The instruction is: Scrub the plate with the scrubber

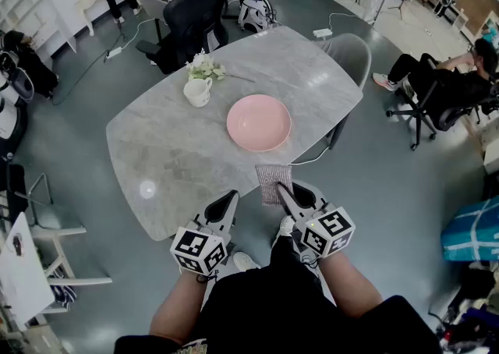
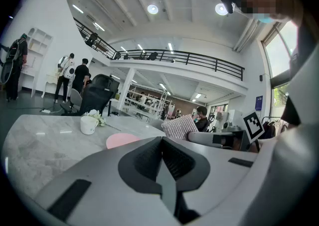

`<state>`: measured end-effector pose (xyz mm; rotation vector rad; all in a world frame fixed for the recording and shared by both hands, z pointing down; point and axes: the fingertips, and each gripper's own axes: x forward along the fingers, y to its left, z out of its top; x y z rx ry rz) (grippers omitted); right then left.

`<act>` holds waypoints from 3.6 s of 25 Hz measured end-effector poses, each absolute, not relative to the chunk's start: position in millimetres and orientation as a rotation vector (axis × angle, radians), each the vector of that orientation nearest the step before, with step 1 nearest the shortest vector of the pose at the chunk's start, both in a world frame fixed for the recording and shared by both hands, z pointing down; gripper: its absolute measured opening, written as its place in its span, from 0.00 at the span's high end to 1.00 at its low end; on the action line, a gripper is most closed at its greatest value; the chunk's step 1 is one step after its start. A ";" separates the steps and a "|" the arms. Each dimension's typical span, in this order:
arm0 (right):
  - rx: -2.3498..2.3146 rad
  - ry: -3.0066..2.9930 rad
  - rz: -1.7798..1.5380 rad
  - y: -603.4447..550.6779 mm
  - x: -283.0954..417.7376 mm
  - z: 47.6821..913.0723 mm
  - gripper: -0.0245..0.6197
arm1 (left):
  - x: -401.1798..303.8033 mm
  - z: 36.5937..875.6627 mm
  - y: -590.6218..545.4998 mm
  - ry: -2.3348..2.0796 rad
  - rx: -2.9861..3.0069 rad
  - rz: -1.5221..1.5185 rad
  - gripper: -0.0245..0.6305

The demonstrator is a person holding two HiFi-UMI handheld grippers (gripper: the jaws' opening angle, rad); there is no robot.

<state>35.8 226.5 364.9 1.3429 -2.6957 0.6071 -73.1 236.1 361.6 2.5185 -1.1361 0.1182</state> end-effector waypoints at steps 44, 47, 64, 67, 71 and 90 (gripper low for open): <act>1.150 -2.752 0.649 108.9 81.5 368.8 0.85 | -37.6 374.4 143.9 -1.327 2.356 0.105 0.94; 1.107 -2.758 0.660 88.4 88.3 374.5 0.85 | -31.0 379.5 128.3 -1.362 2.327 0.108 0.94; 0.889 -2.773 0.710 8.9 110.0 405.2 0.85 | -18.6 408.2 78.0 -1.585 2.155 0.172 0.93; 0.862 -2.768 0.710 4.1 109.6 409.1 0.85 | -18.0 416.3 74.2 -1.590 2.130 0.207 0.93; 0.845 -2.754 0.731 0.0 105.9 414.9 0.85 | -20.2 424.6 71.1 -1.587 2.110 0.246 0.93; 0.814 -2.587 0.735 -53.5 45.4 471.2 0.85 | -78.3 531.3 -1.9 -1.447 1.969 0.425 0.78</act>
